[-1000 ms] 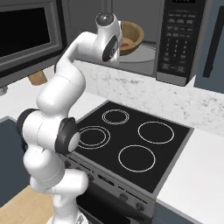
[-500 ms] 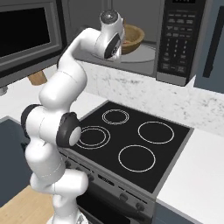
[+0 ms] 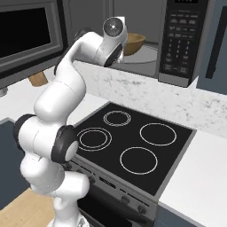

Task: Pick the tomato from the sink and place it in the bowl. Then pick the bowl and place it in the microwave. Then close the microwave door and press the start button.

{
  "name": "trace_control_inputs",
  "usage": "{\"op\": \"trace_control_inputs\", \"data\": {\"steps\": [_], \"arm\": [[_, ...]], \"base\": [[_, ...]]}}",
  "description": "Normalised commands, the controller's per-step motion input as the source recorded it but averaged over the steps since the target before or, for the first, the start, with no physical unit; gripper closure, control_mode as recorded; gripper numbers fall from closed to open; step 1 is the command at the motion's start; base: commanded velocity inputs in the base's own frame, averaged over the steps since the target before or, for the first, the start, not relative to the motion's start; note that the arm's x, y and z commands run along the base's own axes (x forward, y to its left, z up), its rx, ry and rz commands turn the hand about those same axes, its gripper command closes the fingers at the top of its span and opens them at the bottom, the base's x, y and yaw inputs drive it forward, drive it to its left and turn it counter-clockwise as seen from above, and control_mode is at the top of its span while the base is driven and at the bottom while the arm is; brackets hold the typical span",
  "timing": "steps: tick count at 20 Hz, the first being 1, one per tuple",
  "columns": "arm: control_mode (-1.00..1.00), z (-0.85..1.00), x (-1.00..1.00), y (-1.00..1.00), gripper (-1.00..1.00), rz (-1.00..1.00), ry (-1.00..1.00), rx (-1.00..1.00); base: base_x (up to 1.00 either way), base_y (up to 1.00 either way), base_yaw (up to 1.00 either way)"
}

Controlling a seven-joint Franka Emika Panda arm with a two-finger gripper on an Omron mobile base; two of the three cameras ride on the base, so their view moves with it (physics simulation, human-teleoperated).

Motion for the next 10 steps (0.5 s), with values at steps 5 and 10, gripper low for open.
{"op": "trace_control_inputs", "data": {"steps": [5, 10], "arm": [[-1.00, 0.21, -0.97, 0.16, -1.00, 0.01, -0.13, 0.07], [-1.00, 0.05, -1.00, 0.50, -1.00, 0.00, -0.06, 0.05]], "base": [[0.00, 0.00, 0.00], [0.00, 0.00, 0.00]]}}
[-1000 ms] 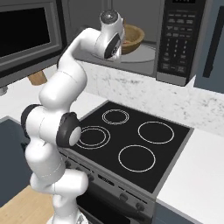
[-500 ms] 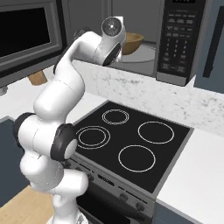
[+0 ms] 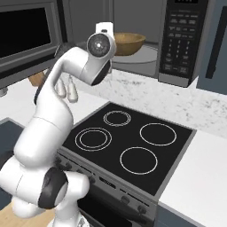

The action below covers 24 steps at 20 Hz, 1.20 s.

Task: Pick the tomato from the sink and place it in the bowl. Then pick the bowl and place it in the microwave. Then close the microwave door and press the start button.

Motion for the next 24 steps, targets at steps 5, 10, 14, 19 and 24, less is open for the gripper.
{"op": "trace_control_inputs", "data": {"steps": [5, 10, 14, 19, 24], "arm": [[-1.00, 0.03, -1.00, 0.39, -1.00, 0.00, -0.05, 0.04], [-1.00, 0.21, -1.00, 0.33, -1.00, 0.00, -0.09, -0.01], [-1.00, 0.27, -1.00, 0.29, -1.00, 0.03, -0.03, -0.02], [-1.00, 0.14, -1.00, 0.34, -1.00, 0.02, 0.00, 0.00], [-1.00, 0.33, -1.00, 0.38, -1.00, 0.00, 0.00, 0.00]], "base": [[0.00, 0.00, 0.00], [0.00, 0.00, 0.00], [0.00, 0.00, 0.00], [0.00, 0.00, 0.00], [0.00, 0.00, 0.00]]}}
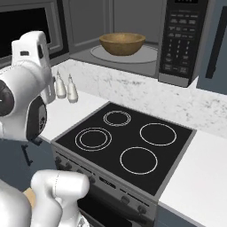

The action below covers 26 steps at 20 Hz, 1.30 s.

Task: Pick the tomato from the sink and place it in the bowl. Then pick the bowl and place it in the microwave. Then close the microwave door and press the start button.

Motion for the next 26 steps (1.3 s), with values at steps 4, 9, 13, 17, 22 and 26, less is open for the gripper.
{"op": "trace_control_inputs", "data": {"steps": [4, 9, 13, 17, 22, 26], "arm": [[-1.00, 0.22, -1.00, 0.46, -1.00, 0.01, -0.04, 0.00], [-1.00, 0.22, -1.00, 0.51, -1.00, 0.01, -0.03, 0.00], [-1.00, 0.14, -1.00, 0.43, -1.00, 0.00, -0.01, 0.03], [-1.00, 0.01, -1.00, 0.46, -1.00, -0.01, -0.18, 0.09], [-1.00, -0.34, -0.80, 0.88, -1.00, -0.06, -0.30, 0.15], [-1.00, -0.42, -0.17, 0.86, -1.00, -0.01, -0.10, 0.07]], "base": [[0.00, 0.00, 0.00], [0.00, 0.00, 0.00], [0.00, 0.00, 0.00], [0.00, 0.00, 0.00], [0.00, 0.00, 0.00], [0.00, 0.00, 0.00]]}}
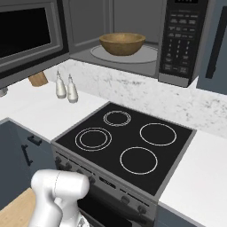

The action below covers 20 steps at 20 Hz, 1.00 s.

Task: Pick the tomato from the sink and place it in the bowl. Then pick the bowl and place it in the microwave. Then close the microwave door and press the start button.

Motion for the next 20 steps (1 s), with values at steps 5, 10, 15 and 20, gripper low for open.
{"op": "trace_control_inputs", "data": {"steps": [5, 10, 15, 20], "arm": [[-1.00, -0.40, 0.42, 0.72, -1.00, 0.00, 0.00, 0.04], [-1.00, -0.33, 0.78, 0.62, -1.00, 0.00, 0.00, 0.03], [-1.00, -0.29, 0.73, 0.76, -1.00, 0.00, 0.00, 0.00], [-1.00, -0.33, 0.97, 0.49, -1.00, 0.00, 0.00, 0.00]], "base": [[0.00, 0.00, 0.00], [0.00, 0.00, 0.00], [0.00, 0.00, 0.00], [0.00, 0.00, 0.00]]}}
